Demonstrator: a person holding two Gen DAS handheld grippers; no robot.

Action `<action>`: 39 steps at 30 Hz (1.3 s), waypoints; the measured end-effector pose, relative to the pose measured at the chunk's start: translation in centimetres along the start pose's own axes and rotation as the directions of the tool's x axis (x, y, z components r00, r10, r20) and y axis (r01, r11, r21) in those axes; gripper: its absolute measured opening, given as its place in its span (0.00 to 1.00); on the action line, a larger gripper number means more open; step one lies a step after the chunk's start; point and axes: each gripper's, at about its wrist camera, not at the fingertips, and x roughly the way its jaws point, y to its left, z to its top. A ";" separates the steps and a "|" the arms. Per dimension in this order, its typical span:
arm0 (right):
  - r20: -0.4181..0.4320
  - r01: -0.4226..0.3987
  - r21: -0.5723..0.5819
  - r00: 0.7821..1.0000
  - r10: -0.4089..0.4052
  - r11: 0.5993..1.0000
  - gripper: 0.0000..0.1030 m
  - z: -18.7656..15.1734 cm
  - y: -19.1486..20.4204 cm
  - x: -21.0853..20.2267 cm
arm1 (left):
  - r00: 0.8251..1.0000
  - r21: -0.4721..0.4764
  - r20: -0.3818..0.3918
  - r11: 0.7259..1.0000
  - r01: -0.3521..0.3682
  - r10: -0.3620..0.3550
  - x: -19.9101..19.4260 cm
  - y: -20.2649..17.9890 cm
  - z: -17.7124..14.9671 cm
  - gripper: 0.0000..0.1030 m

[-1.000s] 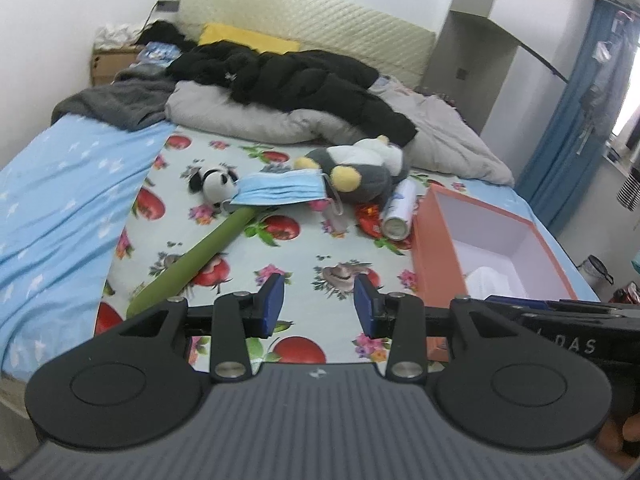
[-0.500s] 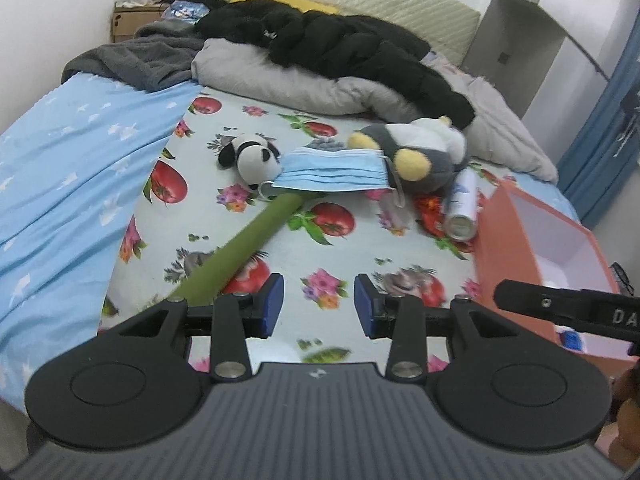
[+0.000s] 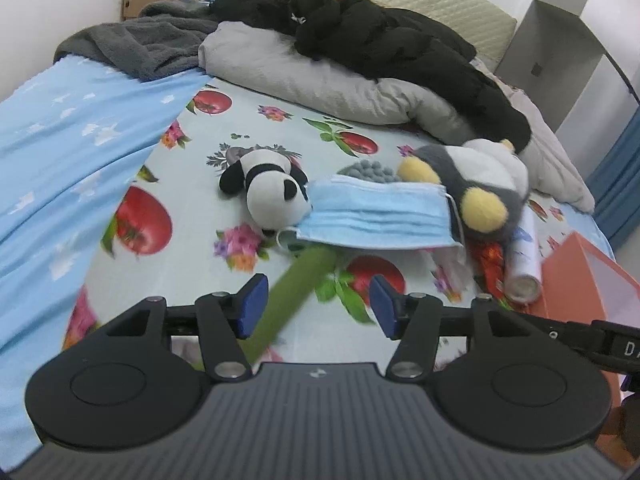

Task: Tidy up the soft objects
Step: 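Grasp the blue face mask with the right tool while the left tool grasps the panda plush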

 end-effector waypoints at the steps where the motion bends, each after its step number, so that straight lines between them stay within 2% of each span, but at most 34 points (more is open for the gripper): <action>1: -0.002 -0.001 0.014 1.000 0.001 1.000 0.69 0.4 -0.2 0.9 | 1.000 -0.004 -0.001 1.000 -0.002 0.002 0.9 0.2 0.4 0.61; 5: 0.004 -0.006 0.073 1.000 0.006 0.997 0.69 1.9 -1.0 3.8 | 1.000 -0.018 0.012 1.000 -0.016 0.016 4.0 1.0 1.7 0.70; 12: -0.019 -0.013 0.157 1.000 0.016 0.988 0.68 3.1 -1.8 8.8 | 1.000 -0.081 0.026 0.997 -0.006 0.008 8.1 2.7 3.5 0.71; 16: -0.002 -0.038 0.235 0.999 0.039 0.971 0.60 3.7 -2.6 10.7 | 0.999 -0.113 0.034 0.994 0.006 -0.002 10.2 3.2 4.4 0.71; 19: 0.006 -0.054 0.271 0.998 0.055 0.961 0.53 3.9 -3.1 12.0 | 0.999 -0.120 0.046 0.993 -0.011 0.017 11.4 3.2 4.8 0.71; 20: 0.007 -0.053 0.276 0.999 0.053 0.960 0.48 4.0 -3.1 12.3 | 0.998 -0.125 0.048 0.992 -0.021 0.027 11.8 3.2 4.8 0.71; 21: 0.003 -0.048 0.282 0.999 0.049 0.958 0.40 4.1 -3.2 12.7 | 0.998 -0.132 0.045 0.991 -0.026 0.032 12.0 3.4 4.9 0.70; 22: 0.002 -0.049 0.286 0.999 0.051 0.957 0.37 4.2 -3.2 12.9 | 0.999 -0.144 0.042 0.989 -0.026 0.033 12.2 3.5 4.9 0.70; 23: 0.006 -0.046 0.280 0.999 0.046 0.959 0.35 4.3 -3.2 13.2 | 0.999 -0.153 0.043 0.988 -0.026 0.033 12.4 3.7 5.0 0.70; 25: 0.020 -0.022 0.241 1.000 0.017 0.970 0.25 4.3 -2.7 13.4 | 0.998 -0.162 0.045 0.986 -0.046 0.053 12.6 4.0 5.0 0.69; 26: 0.018 -0.018 0.241 1.000 0.014 0.970 0.22 4.3 -2.7 13.5 | 0.997 -0.163 0.040 0.985 -0.052 0.060 12.8 4.1 5.0 0.66; 28: 0.006 -0.027 0.245 1.000 0.027 0.969 0.09 4.3 -2.7 13.6 | 0.998 -0.168 0.038 0.985 -0.040 0.047 12.9 4.3 5.1 0.59; 31: 0.011 -0.025 0.199 1.000 0.023 0.980 0.04 4.4 -2.0 13.0 | 0.997 -0.155 0.044 0.987 -0.053 0.060 12.3 4.1 5.1 0.56; 39: 0.052 -0.027 0.099 0.998 0.021 0.995 0.04 4.3 -0.2 8.8 | 0.996 -0.153 0.068 0.987 -0.048 0.059 8.0 3.3 5.0 0.55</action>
